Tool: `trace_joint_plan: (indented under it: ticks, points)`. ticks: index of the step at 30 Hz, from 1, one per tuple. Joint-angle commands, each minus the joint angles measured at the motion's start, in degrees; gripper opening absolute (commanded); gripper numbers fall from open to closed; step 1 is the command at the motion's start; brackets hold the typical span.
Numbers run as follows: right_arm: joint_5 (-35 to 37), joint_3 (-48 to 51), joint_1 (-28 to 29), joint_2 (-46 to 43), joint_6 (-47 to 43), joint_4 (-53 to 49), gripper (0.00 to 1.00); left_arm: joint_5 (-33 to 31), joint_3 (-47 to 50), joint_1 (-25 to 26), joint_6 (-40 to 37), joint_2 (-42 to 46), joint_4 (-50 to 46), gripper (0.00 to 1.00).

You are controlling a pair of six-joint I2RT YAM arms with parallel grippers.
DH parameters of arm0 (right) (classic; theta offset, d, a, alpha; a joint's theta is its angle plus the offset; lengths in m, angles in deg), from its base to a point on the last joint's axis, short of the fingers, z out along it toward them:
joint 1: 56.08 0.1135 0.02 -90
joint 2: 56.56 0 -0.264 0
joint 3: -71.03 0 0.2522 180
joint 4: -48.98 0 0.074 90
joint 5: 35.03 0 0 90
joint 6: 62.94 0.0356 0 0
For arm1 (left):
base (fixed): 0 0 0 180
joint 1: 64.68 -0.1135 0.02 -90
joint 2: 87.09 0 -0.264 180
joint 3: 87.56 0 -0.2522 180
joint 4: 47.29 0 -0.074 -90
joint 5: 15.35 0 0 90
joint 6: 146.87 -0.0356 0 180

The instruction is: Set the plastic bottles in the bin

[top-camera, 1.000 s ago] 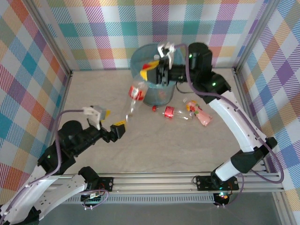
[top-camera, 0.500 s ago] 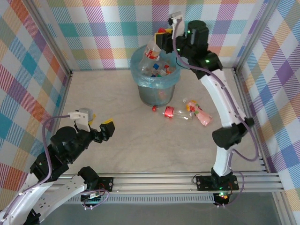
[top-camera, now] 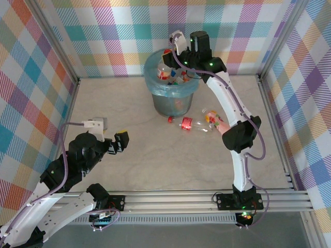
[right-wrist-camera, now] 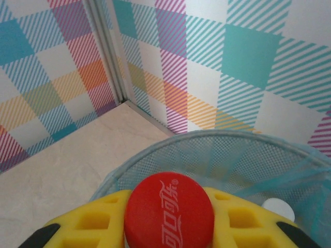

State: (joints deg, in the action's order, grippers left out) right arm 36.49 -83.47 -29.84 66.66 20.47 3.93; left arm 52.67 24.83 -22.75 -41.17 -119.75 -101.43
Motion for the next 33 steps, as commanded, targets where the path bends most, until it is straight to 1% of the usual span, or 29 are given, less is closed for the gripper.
trace_joint_plan:
  ticks: [1,5,9,16,18,21,23,25,27,29,31,33]
  points:
    - [-6.9,-2.5,0.1,3.0,-2.1,-2.7,0.17,-2.4,-0.1,0.4,1.0,0.5,0.7,0.93]
    - [-9.2,-3.0,0.0,6.3,-2.8,-3.6,0.18,-3.8,-0.1,0.4,1.8,0.3,0.0,0.93]
    - [-9.6,-3.2,-0.2,9.9,-3.5,-3.9,0.19,-4.3,-0.1,0.4,2.3,0.1,-0.4,0.93]
    - [-6.2,-3.7,-0.5,14.9,-6.0,-5.9,0.19,-4.0,-0.6,0.4,2.3,-0.1,-1.0,0.94]
    - [-3.4,-4.3,-0.5,16.0,-6.2,-7.2,0.19,-4.0,-0.6,0.4,2.3,-0.2,-1.1,0.94]
    - [3.9,-5.3,-0.5,16.8,-5.4,-8.4,0.16,-4.0,-0.3,0.4,2.4,-0.3,-1.0,0.93]
    - [10.3,-5.3,-0.6,16.2,-3.5,-8.2,0.15,-3.9,-0.3,0.4,2.4,-0.5,-0.8,0.93]
    - [13.0,-5.2,-1.5,15.0,-0.2,-7.6,0.15,-3.7,-0.5,0.4,2.4,-0.8,-0.8,0.94]
    - [10.8,-5.1,-2.8,13.4,5.4,-6.7,0.15,-3.6,-0.7,0.4,2.3,-1.1,-0.8,0.93]
    - [5.7,-4.3,-4.0,11.2,10.0,-4.3,0.15,-3.8,-0.8,0.4,2.4,-1.2,-0.7,0.93]
    - [2.1,-3.4,-4.3,9.4,12.9,-1.6,0.16,-3.9,-0.7,0.4,2.4,-1.1,-0.7,0.93]
    - [0.0,-3.7,-4.3,8.1,14.1,0.0,0.16,-4.0,-0.6,0.4,2.5,-0.9,-0.7,0.93]
